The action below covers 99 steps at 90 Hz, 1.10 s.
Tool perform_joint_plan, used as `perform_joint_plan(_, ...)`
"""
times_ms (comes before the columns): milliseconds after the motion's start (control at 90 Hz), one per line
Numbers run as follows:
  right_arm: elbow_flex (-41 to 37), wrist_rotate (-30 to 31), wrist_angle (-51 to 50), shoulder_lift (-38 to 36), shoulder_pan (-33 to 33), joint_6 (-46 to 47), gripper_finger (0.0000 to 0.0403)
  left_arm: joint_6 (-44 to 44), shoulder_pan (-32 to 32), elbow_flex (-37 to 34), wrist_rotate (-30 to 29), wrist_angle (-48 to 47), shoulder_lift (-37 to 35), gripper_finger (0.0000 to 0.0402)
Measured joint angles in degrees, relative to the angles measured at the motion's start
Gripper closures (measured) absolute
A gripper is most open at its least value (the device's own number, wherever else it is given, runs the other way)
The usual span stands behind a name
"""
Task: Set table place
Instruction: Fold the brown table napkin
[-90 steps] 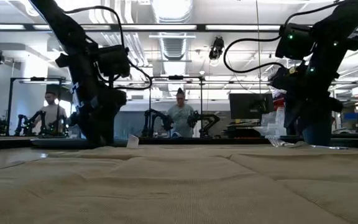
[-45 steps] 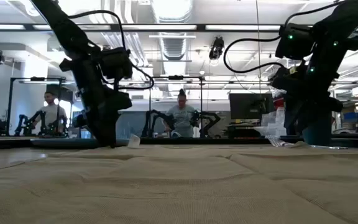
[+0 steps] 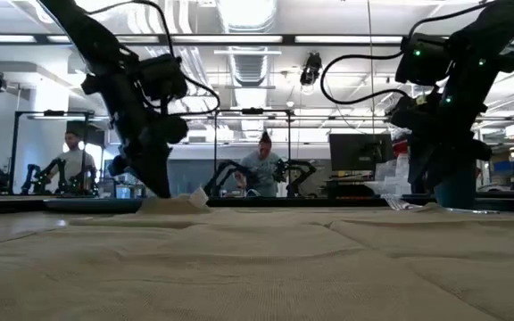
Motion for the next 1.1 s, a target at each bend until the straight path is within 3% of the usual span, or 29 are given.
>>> perform_joint_plan(300,0.0,-1.9,-0.4,1.1,-4.4,-1.7,0.0208,0.0,0.0,0.1,-0.1,-2.9,-7.5,0.0401)
perform_joint_plan(511,0.0,-8.4,-0.2,6.0,-11.5,-7.4,0.0208,0.0,0.0,0.1,-0.3,-3.5,-7.7,0.0402)
perform_joint_plan(889,0.0,-12.0,0.0,9.6,-11.9,-9.2,0.0210,1.2,0.0,0.1,-0.4,-3.6,-6.5,0.0402)
perform_joint_plan(1000,0.0,-12.2,-0.1,9.5,-11.9,-9.2,0.0235,1.3,0.0,0.1,-0.4,-3.6,-6.5,0.0402)
perform_joint_plan(1100,0.0,-13.7,-0.2,9.5,-11.8,-10.2,0.0285,1.5,0.0,0.1,-0.5,-3.6,-6.5,0.0402)
